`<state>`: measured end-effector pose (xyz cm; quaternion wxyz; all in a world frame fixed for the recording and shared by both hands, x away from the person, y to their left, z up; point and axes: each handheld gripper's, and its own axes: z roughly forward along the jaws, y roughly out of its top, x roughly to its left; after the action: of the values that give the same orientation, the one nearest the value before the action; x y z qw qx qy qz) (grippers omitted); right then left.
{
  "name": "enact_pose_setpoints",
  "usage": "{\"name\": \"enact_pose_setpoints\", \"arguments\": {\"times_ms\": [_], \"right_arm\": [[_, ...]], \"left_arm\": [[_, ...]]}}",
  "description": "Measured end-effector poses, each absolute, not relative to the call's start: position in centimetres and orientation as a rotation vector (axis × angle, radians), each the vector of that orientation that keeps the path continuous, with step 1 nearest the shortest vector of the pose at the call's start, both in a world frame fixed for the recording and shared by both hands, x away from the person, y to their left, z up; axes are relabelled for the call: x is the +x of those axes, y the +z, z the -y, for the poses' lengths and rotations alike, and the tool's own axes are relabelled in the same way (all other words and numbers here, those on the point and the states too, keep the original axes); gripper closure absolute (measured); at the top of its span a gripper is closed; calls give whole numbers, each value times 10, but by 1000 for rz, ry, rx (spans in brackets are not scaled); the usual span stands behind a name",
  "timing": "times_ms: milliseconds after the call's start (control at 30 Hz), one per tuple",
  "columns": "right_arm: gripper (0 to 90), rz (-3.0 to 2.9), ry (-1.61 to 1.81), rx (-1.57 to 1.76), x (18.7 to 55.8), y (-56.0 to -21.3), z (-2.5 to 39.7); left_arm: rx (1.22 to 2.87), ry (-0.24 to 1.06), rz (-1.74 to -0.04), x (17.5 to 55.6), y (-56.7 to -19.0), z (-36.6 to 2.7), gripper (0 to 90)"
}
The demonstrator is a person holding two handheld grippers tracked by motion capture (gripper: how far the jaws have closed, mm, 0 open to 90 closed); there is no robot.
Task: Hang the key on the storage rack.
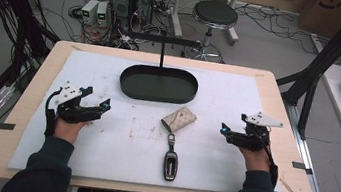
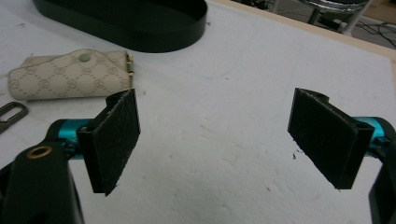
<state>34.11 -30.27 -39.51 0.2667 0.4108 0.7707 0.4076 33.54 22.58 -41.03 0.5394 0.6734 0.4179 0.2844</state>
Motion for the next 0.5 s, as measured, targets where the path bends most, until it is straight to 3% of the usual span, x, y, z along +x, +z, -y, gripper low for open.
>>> {"name": "enact_pose_setpoints", "arguments": {"times_ms": [100,200,400,467,500], "right_arm": [[172,-2116,1122,1075,339,-395,288],[247,-2174,1146,1034,337,-395,273],[296,-2270,1214,971,331,-403,239],[395,-2342,1223,951,331,-409,225],[395,-2342,1223,951,331,-409,225]], "left_arm": [[1600,669,-994,336,-410,-227,180],[1604,659,-988,336,-411,-226,180],[1604,662,-993,335,-411,-229,182],[1603,664,-998,335,-411,-229,182],[1604,665,-999,335,-411,-229,182]]}}
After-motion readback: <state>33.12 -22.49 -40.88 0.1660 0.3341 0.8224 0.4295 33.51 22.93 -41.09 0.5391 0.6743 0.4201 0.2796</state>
